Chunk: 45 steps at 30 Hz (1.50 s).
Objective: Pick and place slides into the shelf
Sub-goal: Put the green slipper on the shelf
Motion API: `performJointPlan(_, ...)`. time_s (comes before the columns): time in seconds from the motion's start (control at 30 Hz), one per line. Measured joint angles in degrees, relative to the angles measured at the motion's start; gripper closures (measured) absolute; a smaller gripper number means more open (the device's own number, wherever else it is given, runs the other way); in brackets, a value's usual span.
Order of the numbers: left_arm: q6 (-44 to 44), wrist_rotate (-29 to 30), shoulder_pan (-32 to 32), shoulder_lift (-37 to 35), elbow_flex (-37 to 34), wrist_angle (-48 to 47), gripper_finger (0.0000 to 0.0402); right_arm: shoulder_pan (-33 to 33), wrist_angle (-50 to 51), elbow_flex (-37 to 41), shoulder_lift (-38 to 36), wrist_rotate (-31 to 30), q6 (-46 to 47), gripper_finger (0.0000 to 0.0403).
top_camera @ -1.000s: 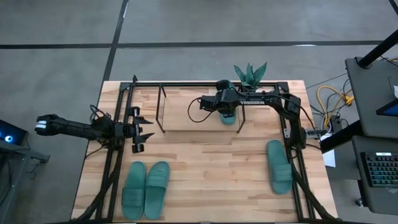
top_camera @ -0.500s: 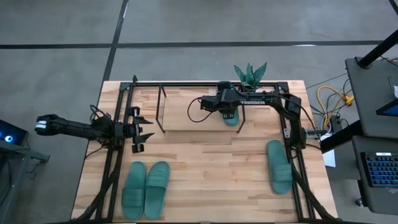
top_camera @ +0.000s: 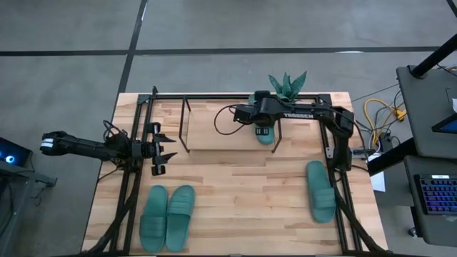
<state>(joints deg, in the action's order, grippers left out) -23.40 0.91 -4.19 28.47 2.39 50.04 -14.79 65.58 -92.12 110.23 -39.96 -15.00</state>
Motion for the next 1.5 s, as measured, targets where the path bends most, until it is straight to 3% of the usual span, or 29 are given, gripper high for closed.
performJointPlan(0.33,0.00,0.00,-0.01,-0.01,0.00,0.00,0.0234,3.06,-0.46,0.00,-3.42,9.33,5.61,0.0278)
performJointPlan(0.5,0.00,0.00,0.00,0.00,0.01,0.00,0.0234,6.44,-1.41,0.00,-3.42,8.70,3.51,0.0291)
performJointPlan(0.77,0.00,0.00,-0.01,0.00,-0.01,0.00,0.0234,6.44,-4.62,1.09,-3.38,8.43,-3.11,0.0307)
performJointPlan(1.13,0.00,0.00,-0.02,0.00,0.01,0.00,0.0234,2.92,-11.33,6.82,-3.35,5.39,-9.39,0.0306)
performJointPlan(1.5,0.00,0.00,0.00,0.00,-0.02,0.00,0.0234,-0.82,-12.67,9.42,-3.34,1.31,-9.23,0.0307)
